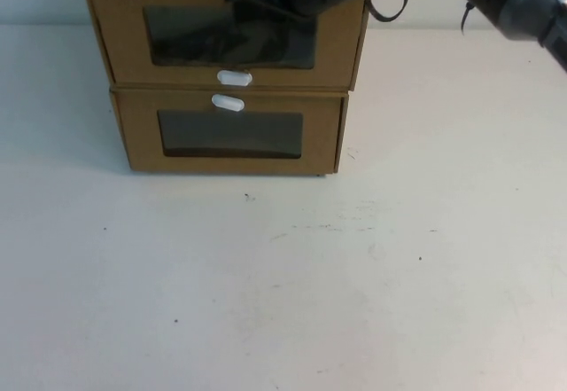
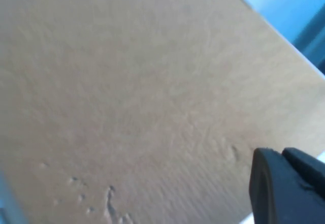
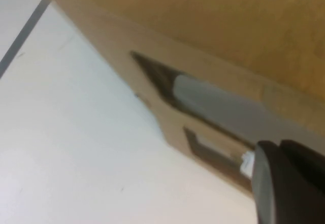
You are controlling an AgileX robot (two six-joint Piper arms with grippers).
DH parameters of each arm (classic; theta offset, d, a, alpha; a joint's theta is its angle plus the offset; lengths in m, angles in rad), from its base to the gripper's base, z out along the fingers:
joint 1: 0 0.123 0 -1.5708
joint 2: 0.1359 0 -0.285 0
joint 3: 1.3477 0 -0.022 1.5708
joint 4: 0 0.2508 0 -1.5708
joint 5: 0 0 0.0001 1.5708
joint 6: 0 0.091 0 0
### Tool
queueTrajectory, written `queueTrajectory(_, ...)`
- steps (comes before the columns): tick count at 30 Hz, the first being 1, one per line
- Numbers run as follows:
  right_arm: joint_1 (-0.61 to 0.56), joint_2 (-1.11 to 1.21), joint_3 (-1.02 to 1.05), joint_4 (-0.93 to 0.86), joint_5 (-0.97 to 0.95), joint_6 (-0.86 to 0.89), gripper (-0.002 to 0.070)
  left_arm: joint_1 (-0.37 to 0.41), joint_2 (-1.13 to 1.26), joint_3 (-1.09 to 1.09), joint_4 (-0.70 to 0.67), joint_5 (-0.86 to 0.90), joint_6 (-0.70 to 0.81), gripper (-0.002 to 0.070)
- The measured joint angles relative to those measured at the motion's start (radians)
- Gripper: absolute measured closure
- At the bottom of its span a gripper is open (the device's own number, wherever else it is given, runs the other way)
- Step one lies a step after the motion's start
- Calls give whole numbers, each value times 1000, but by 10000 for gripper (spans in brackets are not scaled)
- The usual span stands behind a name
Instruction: Close the shoe box
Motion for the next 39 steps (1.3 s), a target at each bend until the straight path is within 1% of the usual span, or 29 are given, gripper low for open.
queueTrajectory(5, -2, -87, -35, -15, 188, -19, 687, 0, -147, 44, 100, 0, 0, 678)
queueTrajectory(7, -3, -138, -39, -52, 268, -29, 687, 0, -229, 104, 142, 0, 10, 677)
queueTrajectory(9, -3, -186, -41, -100, 304, -33, 687, 0, -340, 195, 186, 0, 29, 677)
queueTrajectory(11, -3, -253, -26, -160, 318, -33, 687, 0, -480, 345, 234, -15, 44, 677)
queueTrajectory(12, -3, -285, -9, -179, 319, -31, 687, 0, -544, 421, 247, -55, 52, 677)
queueTrajectory(15, -3, -417, 86, -239, 323, 2, 687, 0, -796, 757, 274, -268, 104, 677)
queueTrajectory(18, -3, -584, 247, -290, 324, 52, 687, 0, -1104, 1092, 283, -538, 162, 678)
queueTrajectory(21, -3, -753, 452, -326, 317, 114, 687, 0, -1394, 1398, 278, -822, 178, 677)
queueTrajectory(23, -3, -876, 622, -337, 281, 155, 687, 0, -1578, 1578, 274, -945, 179, 678)
queueTrajectory(26, -3, -1049, 855, -356, 218, 213, 687, 0, -1774, 1784, 274, -993, 148, 677)
queueTrajectory(29, -3, -1235, 1058, -413, 185, 288, 687, 0, -1926, 1901, 274, -994, 129, 678)
queueTrajectory(31, -3, -1349, 1158, -448, 162, 322, 687, 0, -2006, 1942, 274, -986, 118, 677)
queueTrajectory(35, -3, -1596, 1332, -493, 69, 346, 687, 0, -2036, 2008, 274, -959, 31, 678)
queueTrajectory(39, -3, -1808, 1485, -515, -34, 356, 687, 0, -2036, 2098, 276, -963, 7, 677)
